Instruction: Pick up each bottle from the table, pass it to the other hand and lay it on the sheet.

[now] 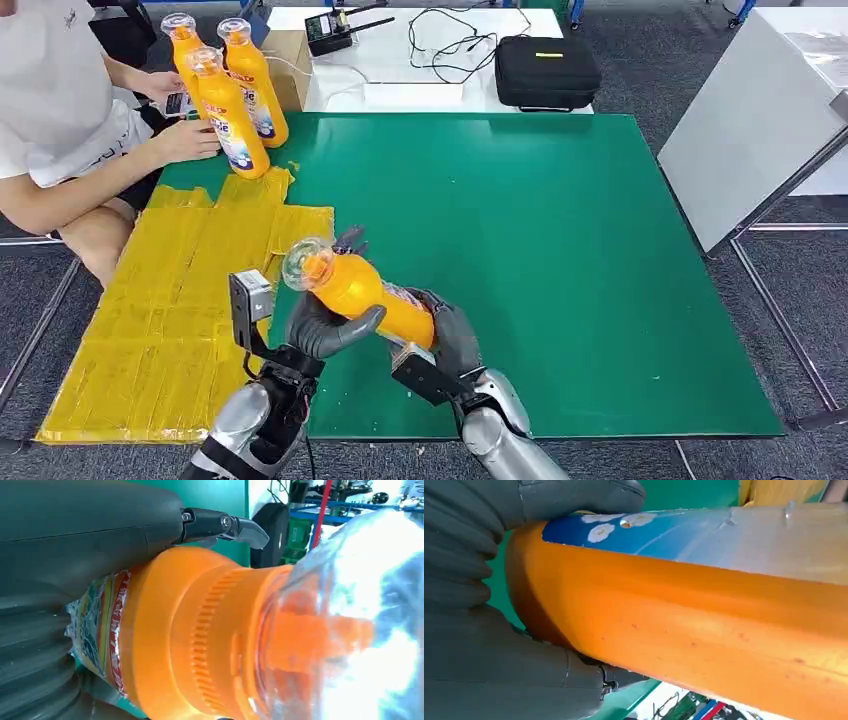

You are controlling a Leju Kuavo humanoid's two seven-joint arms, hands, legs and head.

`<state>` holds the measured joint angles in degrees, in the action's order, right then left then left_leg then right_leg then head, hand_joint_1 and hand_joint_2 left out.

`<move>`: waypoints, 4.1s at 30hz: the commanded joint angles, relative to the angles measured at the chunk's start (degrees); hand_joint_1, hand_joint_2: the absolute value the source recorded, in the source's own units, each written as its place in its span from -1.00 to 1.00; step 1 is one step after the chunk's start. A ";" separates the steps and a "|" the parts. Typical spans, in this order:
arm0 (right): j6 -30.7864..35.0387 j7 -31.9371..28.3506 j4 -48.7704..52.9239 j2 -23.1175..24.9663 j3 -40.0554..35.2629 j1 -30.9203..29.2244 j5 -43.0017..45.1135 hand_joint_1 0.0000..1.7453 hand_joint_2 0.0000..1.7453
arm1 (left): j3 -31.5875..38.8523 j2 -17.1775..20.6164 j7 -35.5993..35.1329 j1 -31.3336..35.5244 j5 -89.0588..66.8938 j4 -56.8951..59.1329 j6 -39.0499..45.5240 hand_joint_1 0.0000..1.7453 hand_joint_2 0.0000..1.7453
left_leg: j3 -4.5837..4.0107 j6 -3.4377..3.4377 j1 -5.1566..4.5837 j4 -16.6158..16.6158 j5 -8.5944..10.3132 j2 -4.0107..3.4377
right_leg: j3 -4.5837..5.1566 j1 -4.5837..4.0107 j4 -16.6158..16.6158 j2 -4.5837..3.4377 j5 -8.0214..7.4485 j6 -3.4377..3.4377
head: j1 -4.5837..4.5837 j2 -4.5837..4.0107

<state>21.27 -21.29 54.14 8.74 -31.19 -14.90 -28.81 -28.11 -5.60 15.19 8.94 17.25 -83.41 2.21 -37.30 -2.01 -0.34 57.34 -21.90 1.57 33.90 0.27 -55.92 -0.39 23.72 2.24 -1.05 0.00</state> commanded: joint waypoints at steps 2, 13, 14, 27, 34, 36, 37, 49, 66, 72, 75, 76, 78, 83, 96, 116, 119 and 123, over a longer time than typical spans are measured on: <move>-0.23 0.00 -4.06 -0.60 -2.16 -2.07 -0.09 1.00 1.00 | -1.69 0.33 -0.07 1.52 0.01 0.60 0.02 -1.00 1.00 | 0.38 0.17 0.08 0.10 -0.21 -0.16 | -0.45 -0.11 0.01 0.05 0.19 -0.05 | 0.00 0.00; -0.37 -0.06 -4.41 -0.62 -2.48 -2.39 0.52 1.00 1.00 | -3.43 0.31 1.56 1.51 0.02 0.41 -0.04 1.00 1.00 | 0.15 0.08 0.03 0.02 -0.07 -0.06 | -0.19 -0.05 0.03 0.04 0.07 -0.02 | 0.00 0.00; -0.36 -0.09 -4.47 -0.59 -2.49 -2.41 0.59 1.00 1.00 | -3.58 0.36 1.74 1.63 -0.13 0.47 0.07 1.00 1.00 | 0.22 0.11 0.06 0.06 -0.13 -0.10 | -0.28 -0.08 0.02 0.05 0.12 -0.03 | 0.00 0.00; -0.24 -0.41 -4.38 -0.63 -2.17 -2.40 1.06 1.00 1.00 | -5.69 1.03 3.58 2.59 -3.71 1.20 -1.18 1.00 1.00 | 0.14 0.08 0.03 0.02 -0.07 -0.08 | -0.17 -0.04 0.03 0.03 0.06 -0.03 | -0.02 0.00; -1.04 -1.59 -0.79 -1.00 0.72 -0.67 4.23 -1.00 1.00 | -6.31 2.94 6.75 4.18 -15.82 -0.05 5.84 1.00 1.00 | 0.22 0.12 0.06 0.07 -0.13 -0.05 | -0.28 -0.07 0.00 0.11 0.13 -0.03 | 0.00 0.00; -1.98 -1.91 2.55 -1.50 2.22 0.65 6.05 -1.00 1.00 | -5.03 4.22 7.26 4.82 -21.36 -1.56 9.58 1.00 1.00 | 0.07 0.08 0.01 0.02 -0.03 0.03 | -0.10 -0.02 -0.01 0.12 0.07 -0.02 | -0.02 0.00; -2.53 -1.82 4.02 -1.85 2.54 1.15 6.19 -1.00 1.00 | -3.98 4.52 6.85 4.84 -21.49 -2.23 9.18 1.00 1.00 | 0.21 0.14 0.07 0.09 -0.12 -0.01 | -0.27 -0.08 -0.02 0.16 0.15 -0.05 | 0.00 0.00; -4.64 -0.46 28.26 -3.47 8.29 10.73 9.75 -1.00 1.00 | 7.78 12.45 -0.45 6.30 -51.23 -4.45 17.90 1.00 1.00 | 0.14 0.15 0.04 0.09 -0.12 -0.15 | -0.13 -0.06 -0.09 0.01 0.13 -0.07 | 0.00 0.00; -11.83 -0.99 43.56 -4.92 13.53 16.02 14.39 -1.00 1.00 | 13.13 13.22 -24.09 21.05 -100.98 40.48 13.48 1.00 1.00 | 0.27 0.13 0.05 -0.02 -0.01 -0.03 | -0.28 -0.04 0.03 0.14 0.09 -0.04 | 0.00 0.00; -11.47 -1.18 42.88 -4.97 14.23 15.92 14.97 -1.00 1.00 | 16.99 12.37 -19.33 21.01 -92.75 48.94 11.47 1.00 1.00 | 0.32 0.16 0.06 -0.01 -0.05 -0.15 | -0.33 -0.06 0.05 0.02 0.08 -0.07 | 0.00 0.00; -11.12 -1.30 42.15 -5.24 14.07 15.91 14.99 -1.00 1.00 | 19.87 11.59 -12.50 20.36 -84.64 49.54 9.02 1.00 1.00 | 0.26 0.16 0.08 0.02 -0.05 -0.14 | -0.25 -0.07 0.03 0.06 0.07 -0.06 | 0.02 0.00; -11.08 -1.30 42.12 -5.28 14.05 15.90 14.99 -1.00 1.00 | 19.86 11.63 -12.19 20.23 -84.18 49.43 8.95 1.00 1.00 | 0.31 0.16 0.04 -0.03 -0.02 -0.07 | -0.31 -0.03 0.05 0.11 0.08 -0.05 | 0.00 0.00; -11.06 -1.30 42.09 -5.32 14.06 15.95 14.99 -1.00 1.00 | 19.84 11.66 -12.09 20.08 -84.07 49.39 9.01 1.00 1.00 | 0.40 0.19 0.06 -0.05 -0.04 -0.13 | -0.39 -0.06 0.08 0.02 0.08 -0.08 | 0.00 0.00; -11.07 -1.30 42.12 -5.30 14.05 15.91 14.99 -1.00 1.00 | 19.77 11.64 -12.11 20.21 -84.10 49.35 8.92 1.00 1.00 | 0.56 0.19 0.00 -0.10 -0.02 -0.10 | -0.47 0.00 0.04 0.00 0.05 -0.08 | 0.00 0.00; -11.45 -0.23 40.99 -5.93 13.33 15.51 14.72 -1.00 1.00 | 17.90 9.67 -7.02 13.51 -73.65 37.34 14.84 -1.00 1.00 | 0.86 0.23 0.02 -0.10 -0.06 -0.16 | -0.84 -0.02 0.08 -0.03 0.07 -0.08 | 0.00 0.00; -11.70 -0.78 40.11 -6.43 13.27 16.48 14.29 -1.00 1.00 | 16.17 8.07 7.81 1.41 -61.10 13.43 21.46 -1.00 1.00 | 0.53 0.28 0.08 0.01 -0.11 -0.11 | -0.52 -0.09 0.02 0.07 0.14 -0.12 | 0.00 0.00; -11.39 -0.78 40.25 -6.54 13.41 17.19 14.27 -1.00 1.00 | 15.24 7.09 10.63 -2.09 -60.98 4.50 25.83 -1.00 1.00 | 0.48 0.26 0.11 0.08 -0.16 -0.12 | -0.49 -0.12 0.00 0.05 0.17 -0.09 | 0.00 0.00; -10.87 -0.79 40.92 -7.00 13.53 18.42 14.19 -1.00 1.00 | 11.01 6.80 11.55 -5.83 -62.03 -5.27 28.78 -1.00 1.00 | 0.25 0.19 0.06 0.01 -0.06 -0.04 | -0.23 -0.05 0.01 0.08 0.10 -0.06 | 0.00 0.00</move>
<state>9.94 -22.03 97.09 3.15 -18.08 2.72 -14.67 -11.39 2.56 25.68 8.01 -43.89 -73.93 27.88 -37.12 -1.86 -0.31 57.32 -21.88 1.57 33.81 0.27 -55.95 -0.37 23.76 2.17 -1.05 0.00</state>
